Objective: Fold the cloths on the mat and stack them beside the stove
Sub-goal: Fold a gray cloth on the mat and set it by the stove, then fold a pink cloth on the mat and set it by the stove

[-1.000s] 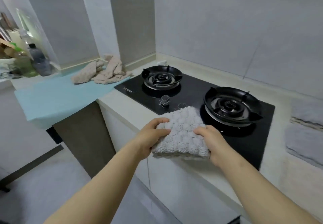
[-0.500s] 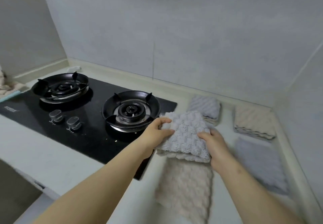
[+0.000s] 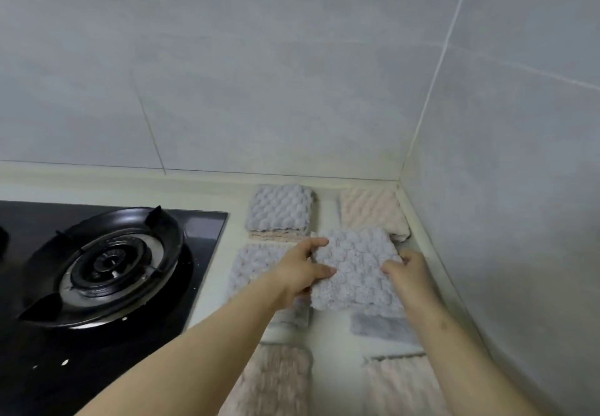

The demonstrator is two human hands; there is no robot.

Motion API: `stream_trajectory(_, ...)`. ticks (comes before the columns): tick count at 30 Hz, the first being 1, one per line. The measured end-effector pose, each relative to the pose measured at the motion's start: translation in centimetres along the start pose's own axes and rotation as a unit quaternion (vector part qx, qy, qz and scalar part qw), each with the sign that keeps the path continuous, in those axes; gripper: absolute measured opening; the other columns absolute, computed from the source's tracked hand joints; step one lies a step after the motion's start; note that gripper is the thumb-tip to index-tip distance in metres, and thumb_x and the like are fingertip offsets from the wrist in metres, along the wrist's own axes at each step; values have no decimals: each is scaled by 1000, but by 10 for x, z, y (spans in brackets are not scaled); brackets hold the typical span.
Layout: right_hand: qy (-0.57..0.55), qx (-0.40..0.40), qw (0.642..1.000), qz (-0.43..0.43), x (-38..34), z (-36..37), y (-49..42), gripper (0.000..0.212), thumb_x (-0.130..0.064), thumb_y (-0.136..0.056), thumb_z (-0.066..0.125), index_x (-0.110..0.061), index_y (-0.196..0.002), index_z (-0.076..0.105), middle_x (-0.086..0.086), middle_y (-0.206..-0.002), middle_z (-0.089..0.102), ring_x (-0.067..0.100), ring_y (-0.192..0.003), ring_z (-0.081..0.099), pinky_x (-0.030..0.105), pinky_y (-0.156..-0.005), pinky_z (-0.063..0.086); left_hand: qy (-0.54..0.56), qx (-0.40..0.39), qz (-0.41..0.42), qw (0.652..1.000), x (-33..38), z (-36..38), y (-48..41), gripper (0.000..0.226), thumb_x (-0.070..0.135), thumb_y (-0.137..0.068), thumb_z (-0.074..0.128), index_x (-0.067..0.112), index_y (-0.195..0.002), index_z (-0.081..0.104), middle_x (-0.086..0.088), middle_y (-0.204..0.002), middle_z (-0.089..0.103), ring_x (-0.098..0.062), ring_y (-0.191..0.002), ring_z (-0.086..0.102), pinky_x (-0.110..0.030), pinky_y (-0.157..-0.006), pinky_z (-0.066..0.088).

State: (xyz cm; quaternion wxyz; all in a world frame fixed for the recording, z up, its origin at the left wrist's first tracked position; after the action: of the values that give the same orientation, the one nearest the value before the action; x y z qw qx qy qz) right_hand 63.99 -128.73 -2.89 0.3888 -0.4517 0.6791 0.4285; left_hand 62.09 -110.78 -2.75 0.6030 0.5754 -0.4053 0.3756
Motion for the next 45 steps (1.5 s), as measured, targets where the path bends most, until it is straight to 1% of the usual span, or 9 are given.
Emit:
stream_trajectory(4,49,30,998,-2,6,-20,-3,15,-2,-80,48,-13,-76,40,3,-60,37,17,-47,34,18,-39,22,-12,-23,-5,1000,-8,22,-13,52,3,-86,63,26,-129,47,-1,-125,45,-16,-63,53,-18,-44,41)
stream_trajectory(9,67,99,993,15,16,-34,0,12,-10,-79,52,-12,-90,49,8,-76,58,23,-60,55,27,-54,42,-43,-43,12,998,-16,41,-20,49,5,-83,67,25,-124,50,-4,-132,47,-20,-70,51,-21,-49,43)
stream_trajectory(16,223,94,968,-63,28,-38,3,53,2,-83,47,-10,-134,42,12,-137,46,31,-122,46,34,-100,38,-115,-82,16,990,-17,55,-25,50,-5,-91,50,15,-136,42,-1,-93,49,1,-31,40,-11,-37,33)
stream_trajectory(20,410,99,893,-154,27,-29,12,54,-11,-90,43,-26,-141,35,-4,-153,24,22,-138,23,34,-110,22,-165,-94,7,982,-17,57,-27,56,-3,-89,53,15,-139,38,6,-84,43,-7,-55,46,-12,-44,37)
stream_trajectory(23,465,36,868,-169,32,-19,7,49,-26,-98,32,-28,-146,23,-8,-157,11,16,-143,10,35,-113,14,-169,-109,8,980,-24,60,-27,71,2,-82,67,14,-142,31,1,-113,47,-13,-91,55,-18,-74,50)
stream_trajectory(28,499,-5,854,-149,54,-18,-7,53,-40,-100,17,-26,-150,7,-5,-159,1,14,-146,2,34,-115,10,-255,-110,42,960,-30,60,-32,98,18,-70,82,12,-147,21,-1,-147,31,-17,-136,31,-22,-109,27)
stream_trajectory(32,527,-12,832,-176,64,-13,-11,88,-51,-72,-20,-22,-151,4,-2,-159,0,17,-147,-1,31,-117,2,-370,-100,63,921,-35,58,-38,103,35,-69,81,18,-148,18,2,-150,23,-16,-138,28,-26,-113,25)
stream_trajectory(39,547,-25,818,-176,65,-11,-19,98,-48,-61,-28,-19,-151,0,0,-159,-4,17,-146,-6,29,-116,-7,-439,-70,38,895,-38,55,-42,99,51,-71,73,32,-148,14,1,-144,26,-22,-132,36,-35,-109,34)
stream_trajectory(45,514,-14,842,-161,38,-8,1,53,-35,-99,23,-21,-149,15,-1,-159,5,21,-146,-1,37,-117,4,-328,-38,45,943,-28,32,-11,70,38,-86,63,26,-144,26,-3,-141,37,-29,-125,46,-39,-103,40)
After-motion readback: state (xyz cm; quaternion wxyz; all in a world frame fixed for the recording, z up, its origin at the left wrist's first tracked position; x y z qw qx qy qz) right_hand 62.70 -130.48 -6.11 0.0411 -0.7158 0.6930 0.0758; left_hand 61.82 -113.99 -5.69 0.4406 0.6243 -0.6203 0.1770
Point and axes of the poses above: each hand's wrist, its own y-axis away from the middle knuckle, its own z-axis out of the palm, x = y × z, the point moved 1 cm from there along -y, towards the middle knuckle
